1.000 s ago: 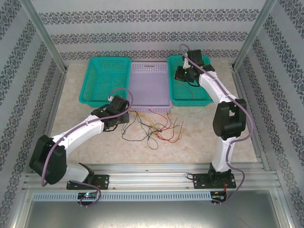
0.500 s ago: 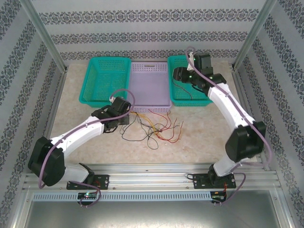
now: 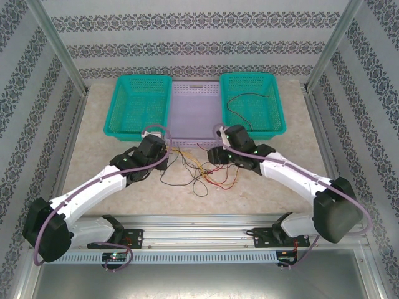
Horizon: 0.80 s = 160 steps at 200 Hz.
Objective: Untangle the cables
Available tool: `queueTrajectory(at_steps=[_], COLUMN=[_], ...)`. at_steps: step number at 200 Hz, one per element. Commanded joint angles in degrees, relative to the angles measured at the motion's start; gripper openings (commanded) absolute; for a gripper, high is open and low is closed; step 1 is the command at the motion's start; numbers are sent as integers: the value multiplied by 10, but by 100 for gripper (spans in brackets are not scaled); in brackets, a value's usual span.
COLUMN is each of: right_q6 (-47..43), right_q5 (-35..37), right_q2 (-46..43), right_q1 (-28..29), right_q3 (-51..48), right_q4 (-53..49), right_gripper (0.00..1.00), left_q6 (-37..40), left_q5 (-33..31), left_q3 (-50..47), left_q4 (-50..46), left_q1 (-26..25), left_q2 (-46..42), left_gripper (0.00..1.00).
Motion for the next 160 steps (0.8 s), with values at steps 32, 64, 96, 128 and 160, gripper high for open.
queueTrajectory(at_steps=[32, 64, 96, 128, 160], right_q6=[-9, -27, -40, -48, -50], right_q5=[115, 154, 166, 168, 168], right_q2=[48, 82, 113, 146, 167], right_q1=[43, 48, 49, 50, 50], right_q3=[-15, 6, 32, 55, 56], right_q4=[66, 82, 87, 84, 88], right_gripper=[54, 54, 52, 48, 40], left_q6=[30, 32, 33, 35, 33], left_q5=[-7, -13, -19, -24, -29], left_q3=[-1, -9, -8, -6, -8], left_q4=[28, 26, 26, 25, 24], left_q1=[-21, -28, -38, -41, -43], left_q2=[-26, -36, -35, -36, -47], left_gripper=[0, 0, 0, 0, 0])
